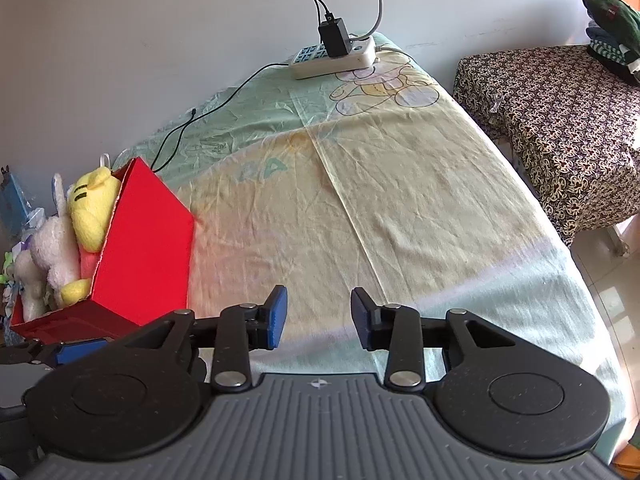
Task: Organize objects
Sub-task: 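Withdraw the right gripper up and away from the red box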
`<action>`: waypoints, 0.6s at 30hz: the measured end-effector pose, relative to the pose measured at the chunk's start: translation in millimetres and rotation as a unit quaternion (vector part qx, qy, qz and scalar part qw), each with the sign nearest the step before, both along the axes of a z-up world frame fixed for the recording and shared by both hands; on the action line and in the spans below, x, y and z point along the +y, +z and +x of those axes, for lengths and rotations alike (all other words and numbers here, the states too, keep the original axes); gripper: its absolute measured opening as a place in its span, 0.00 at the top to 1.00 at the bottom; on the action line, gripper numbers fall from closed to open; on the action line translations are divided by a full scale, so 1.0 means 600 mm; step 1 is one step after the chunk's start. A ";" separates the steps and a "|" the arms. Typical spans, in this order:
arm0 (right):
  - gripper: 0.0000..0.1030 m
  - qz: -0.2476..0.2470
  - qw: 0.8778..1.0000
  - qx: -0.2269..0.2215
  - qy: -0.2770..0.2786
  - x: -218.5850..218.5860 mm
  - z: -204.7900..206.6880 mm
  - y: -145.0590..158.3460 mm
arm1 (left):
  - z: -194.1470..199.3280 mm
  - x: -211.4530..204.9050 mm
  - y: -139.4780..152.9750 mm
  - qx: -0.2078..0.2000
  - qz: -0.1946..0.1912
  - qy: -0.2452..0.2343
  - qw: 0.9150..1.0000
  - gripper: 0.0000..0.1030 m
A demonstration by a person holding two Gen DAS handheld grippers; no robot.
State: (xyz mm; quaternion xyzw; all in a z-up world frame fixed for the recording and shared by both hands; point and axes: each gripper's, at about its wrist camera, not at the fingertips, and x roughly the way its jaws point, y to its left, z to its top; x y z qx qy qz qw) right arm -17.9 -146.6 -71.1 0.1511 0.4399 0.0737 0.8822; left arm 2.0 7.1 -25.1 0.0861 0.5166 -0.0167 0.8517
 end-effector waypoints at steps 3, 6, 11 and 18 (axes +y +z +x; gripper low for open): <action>0.63 -0.001 1.000 -0.002 0.005 0.003 0.006 0.003 | 0.003 0.000 0.004 -0.003 0.000 0.004 1.000 0.03; 0.63 0.002 1.000 0.000 0.013 0.009 0.013 0.007 | 0.003 0.003 0.013 -0.010 0.005 0.010 1.000 0.03; 0.62 0.003 0.999 -0.004 0.033 0.030 0.018 0.021 | -0.001 0.024 0.032 -0.022 0.006 0.029 0.999 0.03; 0.59 0.003 0.998 -0.010 0.058 0.088 0.022 0.045 | 0.000 0.089 0.053 -0.032 0.007 0.064 0.997 0.03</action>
